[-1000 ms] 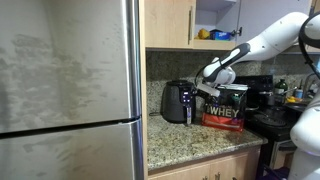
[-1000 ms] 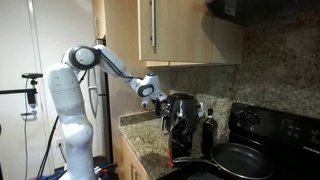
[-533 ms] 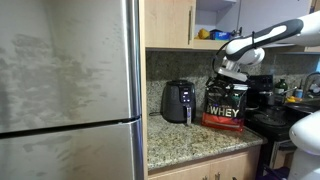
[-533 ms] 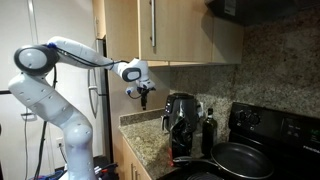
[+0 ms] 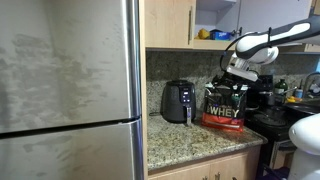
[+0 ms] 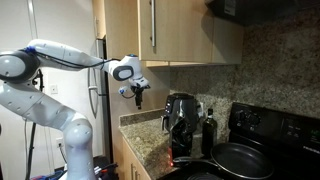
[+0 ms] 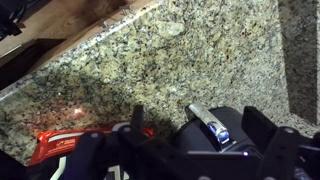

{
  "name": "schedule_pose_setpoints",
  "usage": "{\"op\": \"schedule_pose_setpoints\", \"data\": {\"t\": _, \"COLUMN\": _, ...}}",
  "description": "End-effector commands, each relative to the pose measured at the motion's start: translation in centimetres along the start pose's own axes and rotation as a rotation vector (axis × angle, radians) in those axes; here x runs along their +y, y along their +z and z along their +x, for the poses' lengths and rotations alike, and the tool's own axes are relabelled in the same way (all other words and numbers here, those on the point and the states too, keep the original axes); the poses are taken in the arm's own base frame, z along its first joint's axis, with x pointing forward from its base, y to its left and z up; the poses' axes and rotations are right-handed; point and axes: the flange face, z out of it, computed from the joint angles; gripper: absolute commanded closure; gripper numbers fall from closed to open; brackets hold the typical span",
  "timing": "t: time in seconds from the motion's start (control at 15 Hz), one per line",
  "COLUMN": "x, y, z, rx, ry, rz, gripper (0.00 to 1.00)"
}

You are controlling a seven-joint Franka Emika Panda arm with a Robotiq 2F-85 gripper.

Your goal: Pull the food basket out of the air fryer

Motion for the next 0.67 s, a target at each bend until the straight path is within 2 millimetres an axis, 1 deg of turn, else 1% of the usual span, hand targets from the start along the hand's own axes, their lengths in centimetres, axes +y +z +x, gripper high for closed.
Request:
{"op": "schedule_pose_setpoints", "data": {"t": 0.0, "x": 0.0, "y": 0.0, "z": 0.0, "rx": -0.001, "ry": 0.000, "rz": -0.001, "gripper": 0.00}}
{"op": "schedule_pose_setpoints", "data": {"t": 0.27, "x": 0.0, "y": 0.0, "z": 0.0, "rx": -0.001, "ry": 0.000, "rz": -0.001, "gripper": 0.00}}
{"op": "schedule_pose_setpoints", "data": {"t": 0.33, "x": -0.5, "y": 0.6, "z": 0.4, "rx": -0.014, "ry": 0.014, "rz": -0.016, "gripper": 0.00}}
{"op": "schedule_pose_setpoints", "data": {"t": 0.6, "x": -2.8, "y": 4.0, "z": 3.9, "rx": 0.014, "ry": 0.178, "rz": 0.035, "gripper": 0.00}}
